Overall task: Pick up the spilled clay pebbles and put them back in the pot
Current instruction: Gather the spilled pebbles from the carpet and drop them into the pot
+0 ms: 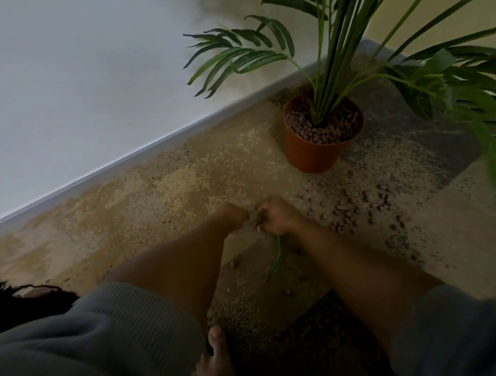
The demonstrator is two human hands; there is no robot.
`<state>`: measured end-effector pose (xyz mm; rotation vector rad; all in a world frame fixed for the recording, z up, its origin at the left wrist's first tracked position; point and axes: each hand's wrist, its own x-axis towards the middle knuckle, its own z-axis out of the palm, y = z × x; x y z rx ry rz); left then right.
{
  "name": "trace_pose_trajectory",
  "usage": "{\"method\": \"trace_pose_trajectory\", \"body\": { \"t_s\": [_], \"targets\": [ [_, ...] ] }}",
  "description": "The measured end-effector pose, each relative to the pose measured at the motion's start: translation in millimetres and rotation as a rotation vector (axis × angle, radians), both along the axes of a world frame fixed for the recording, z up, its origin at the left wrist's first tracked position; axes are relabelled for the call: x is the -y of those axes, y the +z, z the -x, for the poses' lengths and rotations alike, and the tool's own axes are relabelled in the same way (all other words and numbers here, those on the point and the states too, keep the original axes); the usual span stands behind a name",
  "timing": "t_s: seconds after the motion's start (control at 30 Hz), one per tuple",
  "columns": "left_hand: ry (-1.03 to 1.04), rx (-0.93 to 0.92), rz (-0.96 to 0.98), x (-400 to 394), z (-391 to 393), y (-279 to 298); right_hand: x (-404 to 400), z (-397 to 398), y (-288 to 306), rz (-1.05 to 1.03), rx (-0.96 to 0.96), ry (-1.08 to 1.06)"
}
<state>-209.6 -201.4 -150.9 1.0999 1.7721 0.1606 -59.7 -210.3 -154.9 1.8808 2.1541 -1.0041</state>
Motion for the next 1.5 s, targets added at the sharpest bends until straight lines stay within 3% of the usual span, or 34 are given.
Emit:
{"method": "trace_pose_trajectory", "body": {
  "t_s": [0.1, 0.33, 0.43, 0.53, 0.7, 0.8, 0.87, 1.0, 1.23, 1.5],
  "targets": [
    [-0.203, -0.134, 0.017, 9.6, 8.9, -4.6, 4.0, 3.2, -6.2, -0.023, 0.034, 0.105],
    [-0.550, -0.207, 0.131, 40.0, 38.6, -14.5, 11.7, 12.9, -16.1, -0.093, -0.029, 0.121],
    [-0.596, -0.231, 0.116, 48.9, 44.9, -17.2, 12.3, 15.2, -14.6, -0.117, -0.011, 0.123],
    [-0.585, -0.206, 0.101, 50.0, 47.9, -18.8, 11.4, 20.2, -12.2, -0.122, 0.045, 0.124],
    [-0.393, -0.072, 0.136, 44.8, 44.2, -15.6, 8.1, 23.6, -8.6, -0.174, 0.143, 0.111],
    [-0.228, 0.028, 0.122, 42.0, 35.8, -12.3, 3.3, 20.2, -5.6, -0.087, 0.089, -0.058],
    [-0.065, 0.152, 0.131, 38.5, 28.4, -7.2, -4.2, 13.8, -7.0, 0.018, -0.066, -0.324],
    [0.374, 0.508, 0.191, 29.1, 16.0, 2.0, -10.6, 2.6, -5.2, 0.377, -0.675, -0.926],
    [0.577, 0.677, 0.214, 19.9, 7.5, 2.0, -4.5, -12.1, -6.0, 0.595, -1.062, -1.071],
    [0.581, 0.805, 0.225, 3.0, -20.6, 14.5, -4.8, -17.9, 8.8, 0.626, -1.513, -1.218]
  ]
}}
